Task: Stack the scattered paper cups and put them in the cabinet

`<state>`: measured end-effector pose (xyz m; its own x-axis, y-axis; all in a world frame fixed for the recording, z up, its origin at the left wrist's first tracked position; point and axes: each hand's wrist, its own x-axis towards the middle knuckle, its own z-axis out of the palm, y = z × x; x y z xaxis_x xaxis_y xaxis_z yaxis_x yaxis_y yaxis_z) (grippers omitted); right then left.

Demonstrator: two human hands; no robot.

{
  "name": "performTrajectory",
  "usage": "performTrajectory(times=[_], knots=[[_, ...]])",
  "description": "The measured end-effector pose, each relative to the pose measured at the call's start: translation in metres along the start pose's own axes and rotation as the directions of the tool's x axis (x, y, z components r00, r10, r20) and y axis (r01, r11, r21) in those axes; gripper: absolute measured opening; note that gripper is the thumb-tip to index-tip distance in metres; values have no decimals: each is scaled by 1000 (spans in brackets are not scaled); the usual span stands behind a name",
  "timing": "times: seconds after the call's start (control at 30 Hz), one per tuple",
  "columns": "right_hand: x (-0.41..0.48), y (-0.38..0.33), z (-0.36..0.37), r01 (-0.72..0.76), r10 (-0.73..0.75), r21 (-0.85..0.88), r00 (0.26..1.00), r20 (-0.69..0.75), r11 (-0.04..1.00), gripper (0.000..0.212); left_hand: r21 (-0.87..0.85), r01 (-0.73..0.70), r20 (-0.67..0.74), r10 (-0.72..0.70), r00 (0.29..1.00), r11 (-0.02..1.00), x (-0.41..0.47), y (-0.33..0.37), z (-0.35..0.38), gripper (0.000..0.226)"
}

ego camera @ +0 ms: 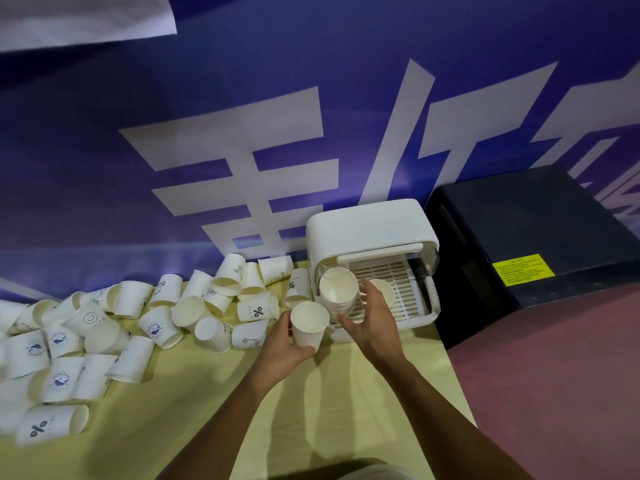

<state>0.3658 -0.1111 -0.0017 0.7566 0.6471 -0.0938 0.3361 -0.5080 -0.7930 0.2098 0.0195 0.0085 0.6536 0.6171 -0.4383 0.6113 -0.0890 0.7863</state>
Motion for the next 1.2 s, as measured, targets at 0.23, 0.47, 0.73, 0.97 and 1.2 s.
performTrajectory(times=[0.23, 0.47, 0.73, 0.97, 1.2], knots=[[-33, -4, -13, 24, -20, 44, 997, -72, 999, 40, -19, -34, 28, 35, 999, 999, -14, 5, 13, 66], [-45, -8, -14, 13, -26, 115, 993, 114, 993, 61, -1, -74, 105, 74, 992, 997, -22, 17, 30, 69], [-38, 10, -43, -7, 32, 139, 983, -179, 990, 72, 29, -69, 93, 66, 994, 997, -12, 16, 32, 75], [-15, 11, -48, -23, 38, 49, 940, -340, 999, 78, 58, -49, -40, 51, 998, 997, 11, 21, 26, 78], [3, 19, -27, -72, 47, -76, 957, -287, 995, 80, 64, -51, -106, 58, 993, 997, 36, 34, 39, 94]])
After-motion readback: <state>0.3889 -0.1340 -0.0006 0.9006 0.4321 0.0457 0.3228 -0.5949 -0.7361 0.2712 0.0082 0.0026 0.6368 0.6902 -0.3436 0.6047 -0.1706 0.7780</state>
